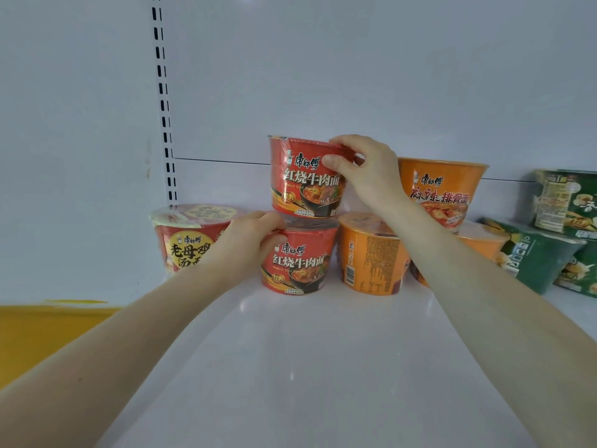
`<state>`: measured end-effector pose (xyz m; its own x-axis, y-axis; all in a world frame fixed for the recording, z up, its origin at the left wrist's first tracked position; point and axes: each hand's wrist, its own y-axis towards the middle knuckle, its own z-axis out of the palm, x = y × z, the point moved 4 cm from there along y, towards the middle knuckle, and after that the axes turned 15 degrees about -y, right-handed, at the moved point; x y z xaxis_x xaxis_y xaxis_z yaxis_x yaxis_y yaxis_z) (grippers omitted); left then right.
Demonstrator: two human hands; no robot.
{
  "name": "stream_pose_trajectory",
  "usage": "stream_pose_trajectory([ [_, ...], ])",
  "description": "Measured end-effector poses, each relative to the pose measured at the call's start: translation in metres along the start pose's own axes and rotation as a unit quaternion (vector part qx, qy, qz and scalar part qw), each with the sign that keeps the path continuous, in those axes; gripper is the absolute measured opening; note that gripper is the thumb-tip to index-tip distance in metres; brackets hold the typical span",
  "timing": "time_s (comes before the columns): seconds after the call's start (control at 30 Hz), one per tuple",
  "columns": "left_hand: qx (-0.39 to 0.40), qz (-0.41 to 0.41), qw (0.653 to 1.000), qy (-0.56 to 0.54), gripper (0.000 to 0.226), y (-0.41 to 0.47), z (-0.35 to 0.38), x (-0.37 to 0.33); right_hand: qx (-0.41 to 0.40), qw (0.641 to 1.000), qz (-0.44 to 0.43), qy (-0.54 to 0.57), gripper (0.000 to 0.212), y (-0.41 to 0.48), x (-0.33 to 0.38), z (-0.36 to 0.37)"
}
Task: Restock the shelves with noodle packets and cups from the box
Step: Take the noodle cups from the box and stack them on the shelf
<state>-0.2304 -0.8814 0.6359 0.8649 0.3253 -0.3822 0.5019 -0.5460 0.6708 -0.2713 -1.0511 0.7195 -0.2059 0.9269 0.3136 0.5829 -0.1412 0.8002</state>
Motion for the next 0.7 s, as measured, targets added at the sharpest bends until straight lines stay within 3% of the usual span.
stream_pose_trajectory([
  [0.27, -0.009, -0.014, 1.0, 0.013, 0.023, 0.002, 0.005, 0.0, -0.005, 1.0, 0.001, -0.008, 0.032, -0.001, 0.0, 0.003],
  [0.47, -0.029, -0.016, 0.995, 0.094, 0.03, -0.001, 0.0, -0.005, -0.003, 1.0, -0.002, -0.019, 0.031, 0.001, 0.003, 0.006],
  [0.7, -0.036, -0.035, 0.995, 0.087, 0.033, -0.004, -0.005, -0.001, 0.021, 1.0, 0.0, -0.002, 0.032, -0.006, 0.007, 0.01],
])
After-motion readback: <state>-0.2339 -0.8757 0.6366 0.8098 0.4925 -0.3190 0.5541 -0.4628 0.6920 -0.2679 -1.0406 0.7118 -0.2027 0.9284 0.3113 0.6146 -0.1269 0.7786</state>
